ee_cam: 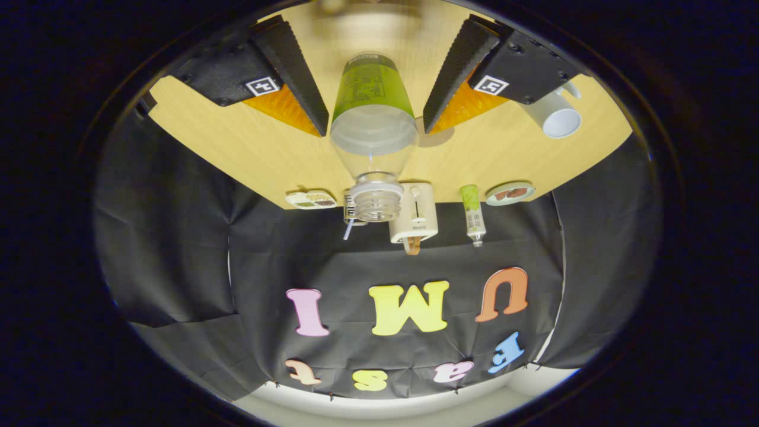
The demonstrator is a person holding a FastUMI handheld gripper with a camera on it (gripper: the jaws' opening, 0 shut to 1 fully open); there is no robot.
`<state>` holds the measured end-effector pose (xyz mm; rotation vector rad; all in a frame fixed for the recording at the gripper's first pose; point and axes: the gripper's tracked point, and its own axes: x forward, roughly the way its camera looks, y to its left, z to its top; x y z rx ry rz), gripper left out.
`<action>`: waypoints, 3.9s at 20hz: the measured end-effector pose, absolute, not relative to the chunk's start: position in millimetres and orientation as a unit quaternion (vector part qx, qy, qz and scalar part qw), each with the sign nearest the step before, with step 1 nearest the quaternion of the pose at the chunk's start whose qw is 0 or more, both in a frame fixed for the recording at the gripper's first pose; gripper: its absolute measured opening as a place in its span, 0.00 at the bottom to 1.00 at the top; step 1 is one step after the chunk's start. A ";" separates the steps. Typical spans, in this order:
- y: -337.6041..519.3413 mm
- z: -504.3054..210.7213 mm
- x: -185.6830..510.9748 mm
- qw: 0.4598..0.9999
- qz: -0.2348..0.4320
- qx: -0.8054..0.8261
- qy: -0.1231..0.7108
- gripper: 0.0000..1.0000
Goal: Take the bottle from table, then pour the juice into the cup, finally place the bottle on the coaster
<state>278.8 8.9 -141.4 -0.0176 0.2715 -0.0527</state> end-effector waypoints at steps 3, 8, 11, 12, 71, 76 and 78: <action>6.3 -137.5 281.4 0.993 -0.016 0.006 0.119 0.99; 0.4 -119.4 268.2 0.995 -0.003 0.026 0.096 0.80; -0.2 -94.1 253.7 0.997 -0.001 0.013 0.072 0.80; -2.8 -88.4 248.4 0.998 -0.007 0.010 0.069 0.79; 123.9 -30.0 277.6 0.687 -0.117 -0.717 0.013 0.80; 139.5 -29.3 278.3 0.647 -0.107 -0.755 0.004 0.80; 141.7 -29.1 277.6 0.630 -0.108 -0.769 0.003 0.80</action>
